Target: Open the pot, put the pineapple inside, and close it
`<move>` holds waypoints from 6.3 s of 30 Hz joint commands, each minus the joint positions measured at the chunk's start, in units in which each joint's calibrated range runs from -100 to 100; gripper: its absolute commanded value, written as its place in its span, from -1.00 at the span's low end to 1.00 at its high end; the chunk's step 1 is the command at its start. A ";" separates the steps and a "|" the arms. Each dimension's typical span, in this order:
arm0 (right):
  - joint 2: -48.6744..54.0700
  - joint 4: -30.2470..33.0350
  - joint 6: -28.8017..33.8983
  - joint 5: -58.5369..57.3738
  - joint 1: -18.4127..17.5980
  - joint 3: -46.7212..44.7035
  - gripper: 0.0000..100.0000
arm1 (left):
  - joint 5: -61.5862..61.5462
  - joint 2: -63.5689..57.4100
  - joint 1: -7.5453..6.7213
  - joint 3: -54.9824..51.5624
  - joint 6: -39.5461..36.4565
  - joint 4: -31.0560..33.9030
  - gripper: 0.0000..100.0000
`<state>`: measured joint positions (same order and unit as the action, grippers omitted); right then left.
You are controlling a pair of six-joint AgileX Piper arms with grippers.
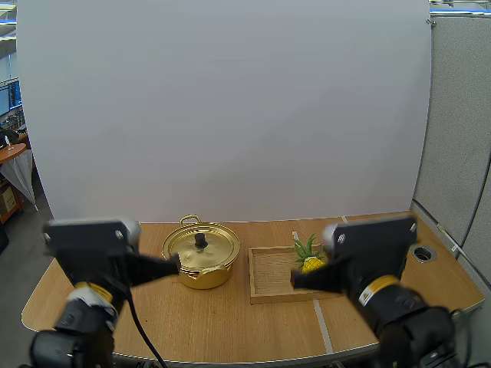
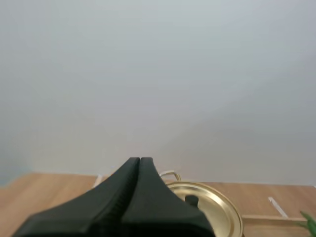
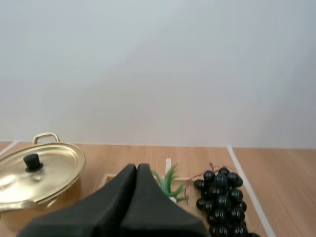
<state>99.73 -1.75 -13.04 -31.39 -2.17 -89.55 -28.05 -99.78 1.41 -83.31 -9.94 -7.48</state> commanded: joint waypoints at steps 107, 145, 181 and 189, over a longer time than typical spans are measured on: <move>-29.17 -0.53 1.48 -26.02 -0.11 27.41 1.00 | -28.86 100.16 -4.03 49.58 49.37 -16.42 1.00; -29.17 -0.53 1.46 -27.67 -0.11 27.41 1.00 | -38.82 75.31 -4.03 67.84 42.37 -16.07 -1.00; -35.82 1.75 1.18 -25.49 -0.11 27.47 1.00 | -28.22 67.05 -4.03 107.34 32.00 -6.80 -1.00; -52.28 3.23 1.18 -22.59 -0.11 28.17 1.00 | -28.22 67.05 -4.03 107.34 32.00 -6.80 -1.00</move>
<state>51.14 0.00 -11.69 -55.44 -2.24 -62.36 -58.34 -32.75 -2.50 23.61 22.70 -14.23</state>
